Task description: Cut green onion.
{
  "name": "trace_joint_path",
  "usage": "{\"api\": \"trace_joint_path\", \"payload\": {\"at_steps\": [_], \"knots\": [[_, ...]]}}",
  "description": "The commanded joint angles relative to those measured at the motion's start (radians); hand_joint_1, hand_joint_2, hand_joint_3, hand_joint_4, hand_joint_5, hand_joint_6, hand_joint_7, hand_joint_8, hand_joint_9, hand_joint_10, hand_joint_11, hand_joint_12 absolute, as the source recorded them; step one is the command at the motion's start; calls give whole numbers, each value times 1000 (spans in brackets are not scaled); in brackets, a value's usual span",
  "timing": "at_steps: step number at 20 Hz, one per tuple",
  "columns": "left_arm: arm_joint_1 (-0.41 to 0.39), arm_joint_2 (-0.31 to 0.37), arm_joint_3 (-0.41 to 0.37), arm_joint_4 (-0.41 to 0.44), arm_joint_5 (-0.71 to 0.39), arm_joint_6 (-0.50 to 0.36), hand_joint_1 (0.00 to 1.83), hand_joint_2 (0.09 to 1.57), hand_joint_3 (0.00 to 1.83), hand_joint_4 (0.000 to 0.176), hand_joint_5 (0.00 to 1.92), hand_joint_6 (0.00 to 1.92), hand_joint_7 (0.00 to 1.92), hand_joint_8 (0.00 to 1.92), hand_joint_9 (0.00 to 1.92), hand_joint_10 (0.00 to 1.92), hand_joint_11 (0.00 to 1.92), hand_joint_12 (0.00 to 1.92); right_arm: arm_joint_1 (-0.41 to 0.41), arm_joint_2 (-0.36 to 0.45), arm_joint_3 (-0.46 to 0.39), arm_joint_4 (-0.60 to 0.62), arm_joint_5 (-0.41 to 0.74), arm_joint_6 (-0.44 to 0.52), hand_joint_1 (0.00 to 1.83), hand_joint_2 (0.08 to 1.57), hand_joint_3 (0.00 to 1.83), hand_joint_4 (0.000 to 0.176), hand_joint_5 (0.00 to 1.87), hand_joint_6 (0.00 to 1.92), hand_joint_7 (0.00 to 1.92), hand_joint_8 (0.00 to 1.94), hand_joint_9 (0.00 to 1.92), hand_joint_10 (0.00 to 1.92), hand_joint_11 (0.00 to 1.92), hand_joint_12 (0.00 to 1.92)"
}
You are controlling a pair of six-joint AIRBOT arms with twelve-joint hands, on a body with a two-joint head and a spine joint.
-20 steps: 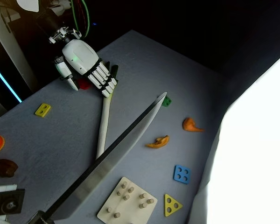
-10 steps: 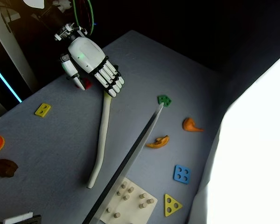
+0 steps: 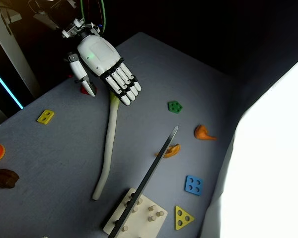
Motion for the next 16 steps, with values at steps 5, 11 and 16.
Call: {"api": "trace_joint_path", "payload": {"at_steps": [5, 11, 16], "knots": [[-81, 32, 24, 35, -108, 144, 298, 1452, 3, 0, 0, 0, 0, 0, 0, 0, 0, 0, -14, -17, 36, 4, 147, 13, 1551, 1119, 2, 175, 1204, 1921, 1407, 1941, 1455, 1921, 1510, 1921], [-148, 50, 36, -40, -188, 294, 297, 1447, 0, 0, 0, 0, 0, 0, 0, 0, 0, 0, -52, -80, 116, 4, 146, 50, 1550, 1112, 0, 176, 1195, 1921, 1400, 1941, 1444, 1921, 1510, 1921], [-169, 57, 38, -70, -188, 294, 282, 1456, 2, 0, 0, 0, 0, 0, 0, 0, 0, 0, -48, -81, 116, 4, 158, 50, 1551, 1110, 0, 176, 1196, 1921, 1394, 1941, 1440, 1921, 1501, 1921]]}}
